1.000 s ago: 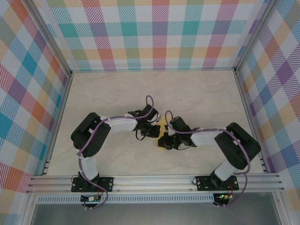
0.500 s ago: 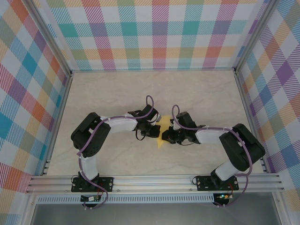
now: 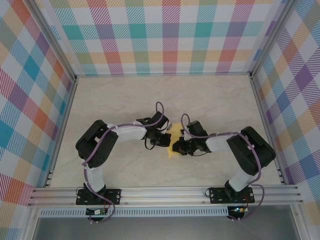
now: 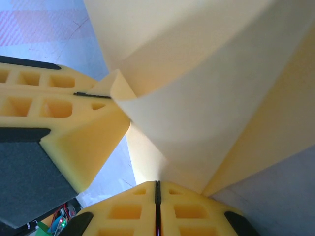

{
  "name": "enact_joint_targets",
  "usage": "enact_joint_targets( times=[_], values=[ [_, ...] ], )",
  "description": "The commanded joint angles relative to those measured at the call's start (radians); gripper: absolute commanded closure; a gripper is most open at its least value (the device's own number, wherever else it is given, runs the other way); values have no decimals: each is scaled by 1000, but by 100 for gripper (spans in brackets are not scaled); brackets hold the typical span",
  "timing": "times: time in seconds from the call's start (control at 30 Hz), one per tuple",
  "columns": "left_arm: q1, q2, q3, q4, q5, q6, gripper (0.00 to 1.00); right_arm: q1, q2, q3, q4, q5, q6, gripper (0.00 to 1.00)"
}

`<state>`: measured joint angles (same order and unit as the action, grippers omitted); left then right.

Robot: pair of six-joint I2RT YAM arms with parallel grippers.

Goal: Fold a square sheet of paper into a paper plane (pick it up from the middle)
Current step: Third fold the triangle at the center of the table.

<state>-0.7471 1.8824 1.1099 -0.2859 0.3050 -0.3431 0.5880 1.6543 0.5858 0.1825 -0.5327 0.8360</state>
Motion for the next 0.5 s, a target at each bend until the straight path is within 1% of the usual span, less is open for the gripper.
enact_joint_targets(
  times=[0.0, 0.1, 0.23, 0.33, 0.47],
  values=[
    [8, 49, -5, -38, -9, 22, 96, -4, 1, 0, 10, 16, -15, 91],
    [8, 51, -4, -38, -9, 21, 96, -13, -52, 19, -25, 10, -24, 90],
    [8, 53, -1, -39, -9, 22, 96, -58, -90, 32, -37, -12, -35, 89],
    [9, 56, -1, -39, -8, 22, 96, -84, -77, 51, -34, -36, -49, 88],
    [8, 60, 4, -44, -7, 24, 96, -90, -40, 78, -43, -41, -65, 89]
  ],
)
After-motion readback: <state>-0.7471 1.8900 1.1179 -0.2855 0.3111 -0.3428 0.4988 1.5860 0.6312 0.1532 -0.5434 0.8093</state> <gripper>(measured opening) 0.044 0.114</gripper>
